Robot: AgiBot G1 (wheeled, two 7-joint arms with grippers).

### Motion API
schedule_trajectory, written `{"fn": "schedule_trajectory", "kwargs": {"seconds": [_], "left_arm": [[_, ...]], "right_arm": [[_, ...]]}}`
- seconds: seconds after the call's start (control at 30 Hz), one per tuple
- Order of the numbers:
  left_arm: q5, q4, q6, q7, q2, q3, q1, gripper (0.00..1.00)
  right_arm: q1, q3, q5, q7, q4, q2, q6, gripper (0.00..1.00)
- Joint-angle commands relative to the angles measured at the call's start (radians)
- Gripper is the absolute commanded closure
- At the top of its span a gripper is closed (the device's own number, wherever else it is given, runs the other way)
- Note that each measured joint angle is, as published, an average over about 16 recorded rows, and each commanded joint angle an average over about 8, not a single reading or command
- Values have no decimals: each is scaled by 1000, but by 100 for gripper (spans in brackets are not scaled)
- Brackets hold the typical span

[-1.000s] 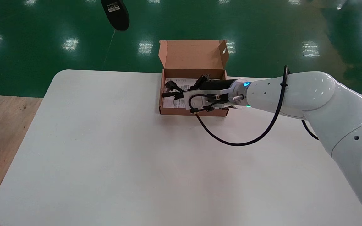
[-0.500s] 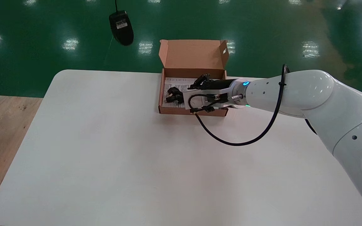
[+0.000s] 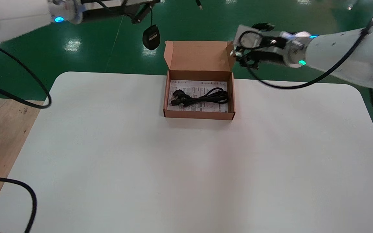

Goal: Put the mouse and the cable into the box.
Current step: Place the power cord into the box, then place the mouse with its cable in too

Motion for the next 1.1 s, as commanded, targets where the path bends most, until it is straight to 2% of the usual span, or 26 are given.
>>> {"fn": "schedule_trajectory", "kwargs": {"seconds": [0.03,0.27,0.53,0.83,1.1], "left_arm": [[-16,7,-38,-4,33,-11,26,100],[-48,-86,-49,-33,62,-20,125,100],[-110,-172,-87,-144,67,5,238,100],[-176,-203,-153,-302,64,69,349,100],[-129,-222,-157,-376,59,178,364,100]], "right_arm": [[36,17,21,15,-51,20,2,0],[85,22,24,-22,-121,98,-27,0],[98,35,42,-47,-155,139,-37,0],[96,35,41,-89,-162,159,-56,0],[112,35,40,-111,-165,181,-98,0]]}}
